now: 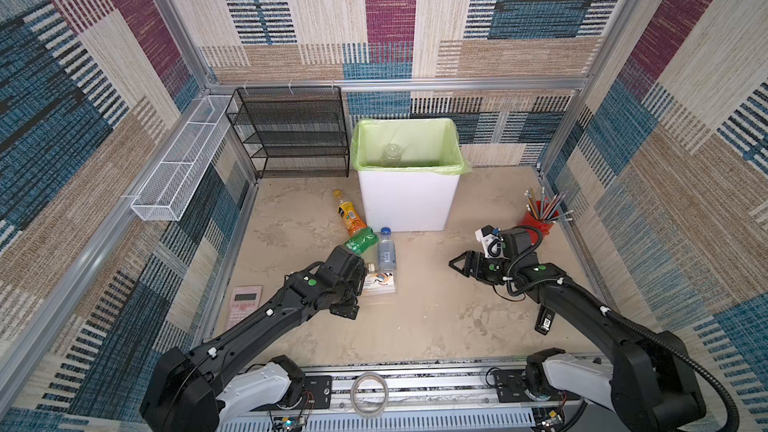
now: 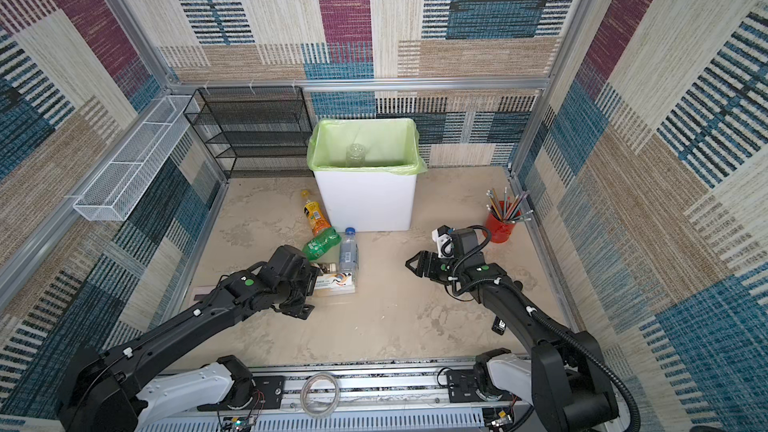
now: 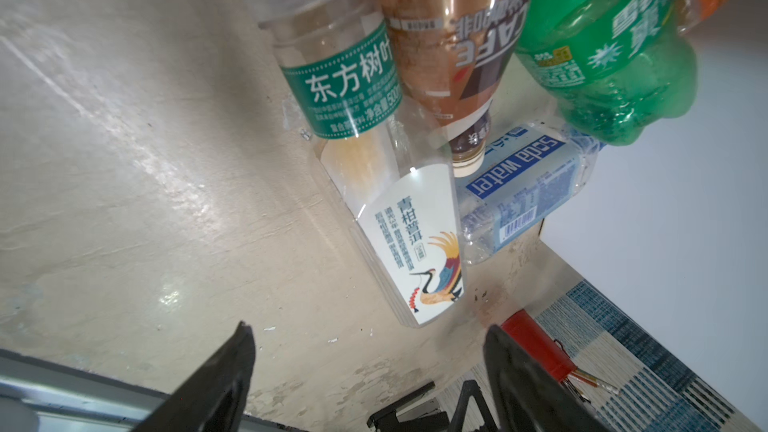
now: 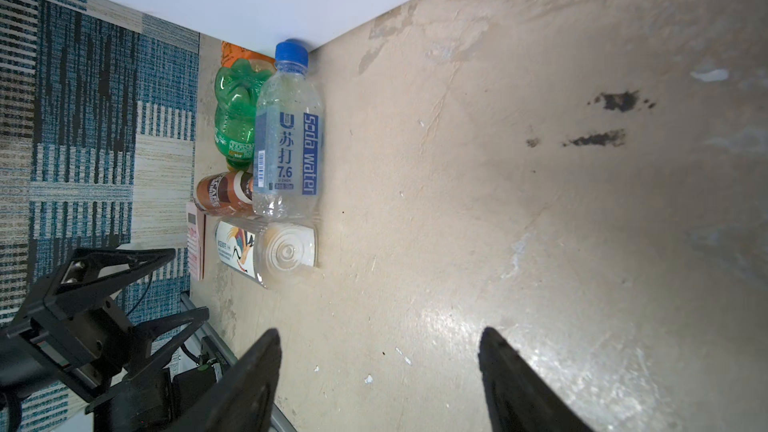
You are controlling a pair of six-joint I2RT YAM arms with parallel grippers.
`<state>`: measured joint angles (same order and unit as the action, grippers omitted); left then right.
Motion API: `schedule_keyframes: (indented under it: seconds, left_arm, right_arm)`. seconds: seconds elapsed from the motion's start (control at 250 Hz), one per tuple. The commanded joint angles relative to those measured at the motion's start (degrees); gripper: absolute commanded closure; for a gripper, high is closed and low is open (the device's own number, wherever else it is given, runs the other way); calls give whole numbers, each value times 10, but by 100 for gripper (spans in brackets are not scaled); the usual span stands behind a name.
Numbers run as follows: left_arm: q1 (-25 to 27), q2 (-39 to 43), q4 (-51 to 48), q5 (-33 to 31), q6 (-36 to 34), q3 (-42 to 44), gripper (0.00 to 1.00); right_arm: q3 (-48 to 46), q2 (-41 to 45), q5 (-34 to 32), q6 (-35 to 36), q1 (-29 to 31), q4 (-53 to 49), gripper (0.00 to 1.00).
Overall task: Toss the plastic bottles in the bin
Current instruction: 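Lower the left gripper onto the green-label tea bottle in the pile, then close the left gripper around the green-label tea bottle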
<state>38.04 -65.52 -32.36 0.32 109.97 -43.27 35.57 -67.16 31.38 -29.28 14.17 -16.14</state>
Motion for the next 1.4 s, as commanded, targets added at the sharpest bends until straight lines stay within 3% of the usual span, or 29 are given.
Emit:
schedule_keyframes:
  seconds: [0.0,0.36,1.396]
  left_arm:
    - [17,-25,26,-21,48,0,12]
    - [38,-73,60,-28,98,15,11]
    - [21,-101,104,-63,137,33,13]
  right_arm:
    - [2,-2,9,5,0,19,24]
    - [3,1,6,6,1,20,23]
    - [0,16,-8,11,1,16,23]
